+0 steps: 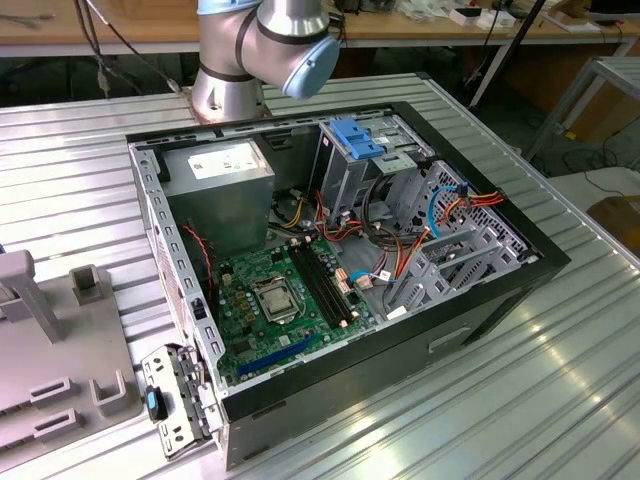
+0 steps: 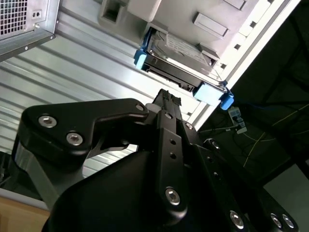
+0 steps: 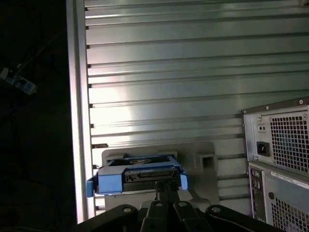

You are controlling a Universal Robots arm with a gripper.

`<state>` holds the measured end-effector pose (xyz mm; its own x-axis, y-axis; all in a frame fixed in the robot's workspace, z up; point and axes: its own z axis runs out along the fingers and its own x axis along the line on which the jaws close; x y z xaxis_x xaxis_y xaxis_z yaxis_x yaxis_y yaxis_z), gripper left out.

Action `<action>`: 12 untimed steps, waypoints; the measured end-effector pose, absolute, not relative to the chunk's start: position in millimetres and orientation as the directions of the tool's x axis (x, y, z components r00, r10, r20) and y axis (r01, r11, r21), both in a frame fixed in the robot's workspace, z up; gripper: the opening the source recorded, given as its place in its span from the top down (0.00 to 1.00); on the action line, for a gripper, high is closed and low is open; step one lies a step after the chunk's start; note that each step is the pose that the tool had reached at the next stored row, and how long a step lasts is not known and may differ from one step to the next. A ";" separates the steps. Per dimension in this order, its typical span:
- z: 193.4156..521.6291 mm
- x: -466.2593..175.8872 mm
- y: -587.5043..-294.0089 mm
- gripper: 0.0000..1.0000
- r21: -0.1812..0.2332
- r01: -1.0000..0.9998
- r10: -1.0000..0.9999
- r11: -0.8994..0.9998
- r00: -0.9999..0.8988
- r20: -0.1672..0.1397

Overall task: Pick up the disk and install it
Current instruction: 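Reach for the disk, then pick up the disk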

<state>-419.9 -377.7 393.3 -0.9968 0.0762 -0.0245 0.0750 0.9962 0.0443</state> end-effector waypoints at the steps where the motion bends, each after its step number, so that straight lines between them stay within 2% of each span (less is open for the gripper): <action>1: 393.4 -424.4 -377.7 0.89 0.044 0.075 0.076 0.996 -0.997 -0.024; 12: 393.3 -448.5 -377.8 0.89 0.044 0.075 0.076 0.996 -0.997 -0.024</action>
<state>-448.5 -377.8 393.3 -0.9968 0.0759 -0.0245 0.0748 0.9962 0.0444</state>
